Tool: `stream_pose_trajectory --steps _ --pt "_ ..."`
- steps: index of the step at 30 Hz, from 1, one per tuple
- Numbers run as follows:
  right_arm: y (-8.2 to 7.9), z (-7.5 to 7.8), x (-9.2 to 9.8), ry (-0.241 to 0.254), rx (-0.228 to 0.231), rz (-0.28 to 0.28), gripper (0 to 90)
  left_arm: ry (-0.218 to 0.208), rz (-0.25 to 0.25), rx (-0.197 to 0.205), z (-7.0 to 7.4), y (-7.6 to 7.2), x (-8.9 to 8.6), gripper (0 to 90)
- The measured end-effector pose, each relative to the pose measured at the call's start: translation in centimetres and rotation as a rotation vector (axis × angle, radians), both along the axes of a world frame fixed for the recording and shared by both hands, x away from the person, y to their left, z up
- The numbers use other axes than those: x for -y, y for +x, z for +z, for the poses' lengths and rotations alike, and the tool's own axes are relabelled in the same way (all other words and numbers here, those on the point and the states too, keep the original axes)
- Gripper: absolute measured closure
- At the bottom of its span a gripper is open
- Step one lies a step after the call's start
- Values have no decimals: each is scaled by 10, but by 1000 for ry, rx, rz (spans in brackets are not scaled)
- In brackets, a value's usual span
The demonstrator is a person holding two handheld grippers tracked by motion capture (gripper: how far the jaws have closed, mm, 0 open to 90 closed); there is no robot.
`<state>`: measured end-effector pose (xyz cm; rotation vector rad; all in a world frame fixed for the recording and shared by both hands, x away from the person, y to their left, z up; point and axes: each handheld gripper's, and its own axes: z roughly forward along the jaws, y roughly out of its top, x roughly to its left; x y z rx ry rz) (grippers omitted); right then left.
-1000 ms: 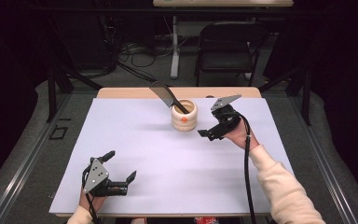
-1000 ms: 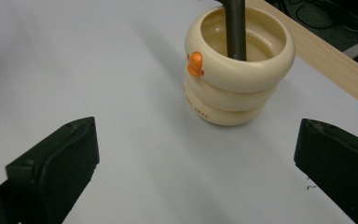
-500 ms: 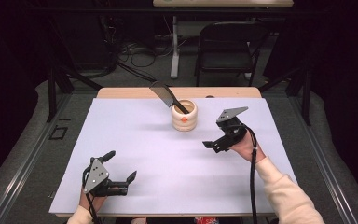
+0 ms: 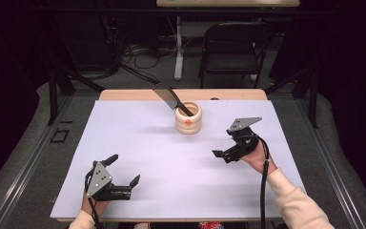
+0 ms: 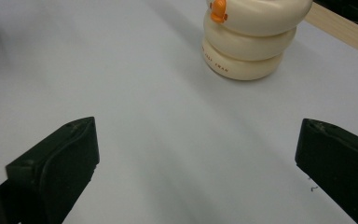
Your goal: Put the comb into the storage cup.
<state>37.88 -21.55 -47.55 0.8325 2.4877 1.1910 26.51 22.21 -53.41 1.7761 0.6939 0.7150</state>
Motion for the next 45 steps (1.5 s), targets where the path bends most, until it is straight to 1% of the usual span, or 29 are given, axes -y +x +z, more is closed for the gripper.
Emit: stream_pose_trajectory --steps 2,7,9,16,23,25,28,40,45 --pt "-5 0 3 3 12 -4 0 0 0 0 0 0 0 1" --pt "-15 -1 10 13 17 -15 0 1 0 3 0 -1 0 1" --pt "-19 -2 12 17 21 -17 0 -1 0 -1 0 0 0 1" --pt "-30 -12 19 23 11 -25 0 0 2 -4 -1 0 0 1" --pt "-44 -23 26 31 11 -48 0 3 -1 -6 -1 0 1 1" --pt "-48 -26 28 33 10 -47 0 3 0 -7 -1 1 1 1" --pt "-54 -30 30 35 15 -55 0 2 -2 -6 -1 0 1 1" --pt "-73 -37 37 47 46 -78 0 1 -2 -7 -1 0 2 1" --pt "-81 -39 39 39 58 -82 0 -2 -4 -8 -1 0 2 1"
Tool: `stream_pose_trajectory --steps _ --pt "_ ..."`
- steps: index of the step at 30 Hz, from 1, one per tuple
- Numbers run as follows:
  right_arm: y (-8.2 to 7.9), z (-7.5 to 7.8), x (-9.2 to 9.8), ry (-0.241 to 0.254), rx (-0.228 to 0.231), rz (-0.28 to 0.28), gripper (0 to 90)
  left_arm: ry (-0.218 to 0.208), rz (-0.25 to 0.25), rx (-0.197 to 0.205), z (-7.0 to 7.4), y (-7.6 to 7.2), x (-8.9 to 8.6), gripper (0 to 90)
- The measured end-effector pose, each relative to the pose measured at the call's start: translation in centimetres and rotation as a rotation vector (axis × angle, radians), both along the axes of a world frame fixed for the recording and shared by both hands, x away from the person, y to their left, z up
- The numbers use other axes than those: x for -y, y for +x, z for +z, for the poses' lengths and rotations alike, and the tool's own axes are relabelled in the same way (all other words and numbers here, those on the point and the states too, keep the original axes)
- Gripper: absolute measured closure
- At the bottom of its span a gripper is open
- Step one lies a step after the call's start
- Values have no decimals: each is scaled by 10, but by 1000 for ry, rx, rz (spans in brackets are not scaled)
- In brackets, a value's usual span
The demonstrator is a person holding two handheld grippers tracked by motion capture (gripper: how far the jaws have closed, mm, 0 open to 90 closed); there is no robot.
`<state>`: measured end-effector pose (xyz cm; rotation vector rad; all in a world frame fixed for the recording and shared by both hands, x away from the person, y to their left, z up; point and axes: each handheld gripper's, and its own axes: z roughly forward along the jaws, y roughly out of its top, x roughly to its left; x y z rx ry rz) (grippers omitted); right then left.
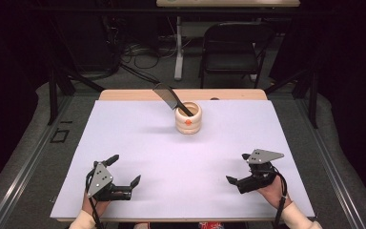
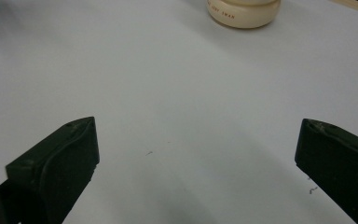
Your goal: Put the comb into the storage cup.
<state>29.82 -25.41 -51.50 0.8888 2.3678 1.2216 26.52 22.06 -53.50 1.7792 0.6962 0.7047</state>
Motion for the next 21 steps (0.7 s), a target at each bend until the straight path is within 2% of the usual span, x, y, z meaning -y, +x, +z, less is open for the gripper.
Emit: stream_pose_trajectory --steps 4,21 --pt "-6 1 2 9 25 -11 0 1 2 1 0 0 0 1" --pt "-26 -3 5 0 66 -27 0 -5 3 -7 0 0 0 1"
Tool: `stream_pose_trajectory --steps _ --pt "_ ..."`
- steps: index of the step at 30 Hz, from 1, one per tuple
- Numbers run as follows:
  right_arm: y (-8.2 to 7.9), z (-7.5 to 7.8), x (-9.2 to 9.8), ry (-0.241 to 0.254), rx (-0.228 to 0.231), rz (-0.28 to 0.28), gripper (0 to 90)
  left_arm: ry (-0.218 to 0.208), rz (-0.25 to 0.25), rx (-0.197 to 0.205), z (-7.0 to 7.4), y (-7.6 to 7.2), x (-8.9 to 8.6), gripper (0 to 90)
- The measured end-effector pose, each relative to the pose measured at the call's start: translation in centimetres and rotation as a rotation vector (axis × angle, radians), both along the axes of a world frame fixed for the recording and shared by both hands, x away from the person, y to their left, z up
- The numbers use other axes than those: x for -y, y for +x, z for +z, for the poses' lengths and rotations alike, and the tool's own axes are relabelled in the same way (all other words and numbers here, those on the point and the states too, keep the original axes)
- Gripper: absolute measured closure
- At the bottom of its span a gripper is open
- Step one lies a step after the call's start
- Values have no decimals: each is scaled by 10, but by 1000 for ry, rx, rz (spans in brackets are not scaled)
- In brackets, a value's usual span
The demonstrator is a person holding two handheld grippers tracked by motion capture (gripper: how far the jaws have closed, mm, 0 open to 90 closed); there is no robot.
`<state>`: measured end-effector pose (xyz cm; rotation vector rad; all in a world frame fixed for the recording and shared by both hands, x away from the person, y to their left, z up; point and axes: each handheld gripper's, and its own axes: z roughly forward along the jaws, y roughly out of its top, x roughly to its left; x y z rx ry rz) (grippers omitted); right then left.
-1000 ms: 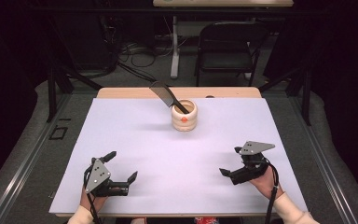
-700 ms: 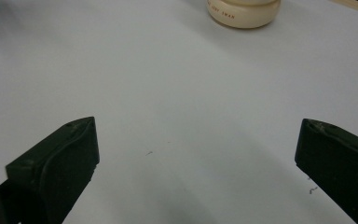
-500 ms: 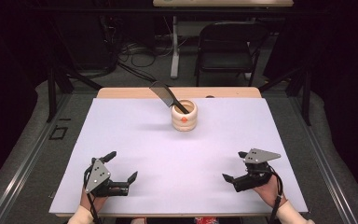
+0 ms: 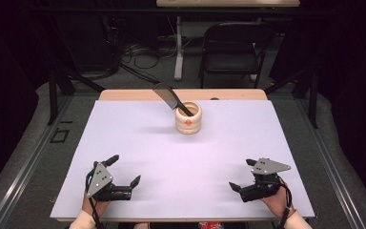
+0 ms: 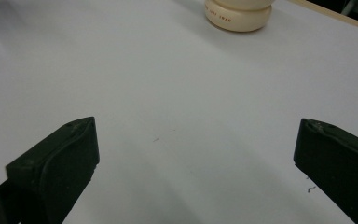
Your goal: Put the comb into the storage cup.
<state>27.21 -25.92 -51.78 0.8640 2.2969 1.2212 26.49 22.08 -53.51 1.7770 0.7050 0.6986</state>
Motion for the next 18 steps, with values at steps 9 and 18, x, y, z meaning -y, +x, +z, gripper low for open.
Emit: stream_pose_trajectory --steps 9,18 --pt "-6 -2 3 7 12 -12 0 0 -2 -12 -1 2 0 1" --pt "-7 -3 5 21 19 -12 0 -1 -2 -8 -1 2 1 1"
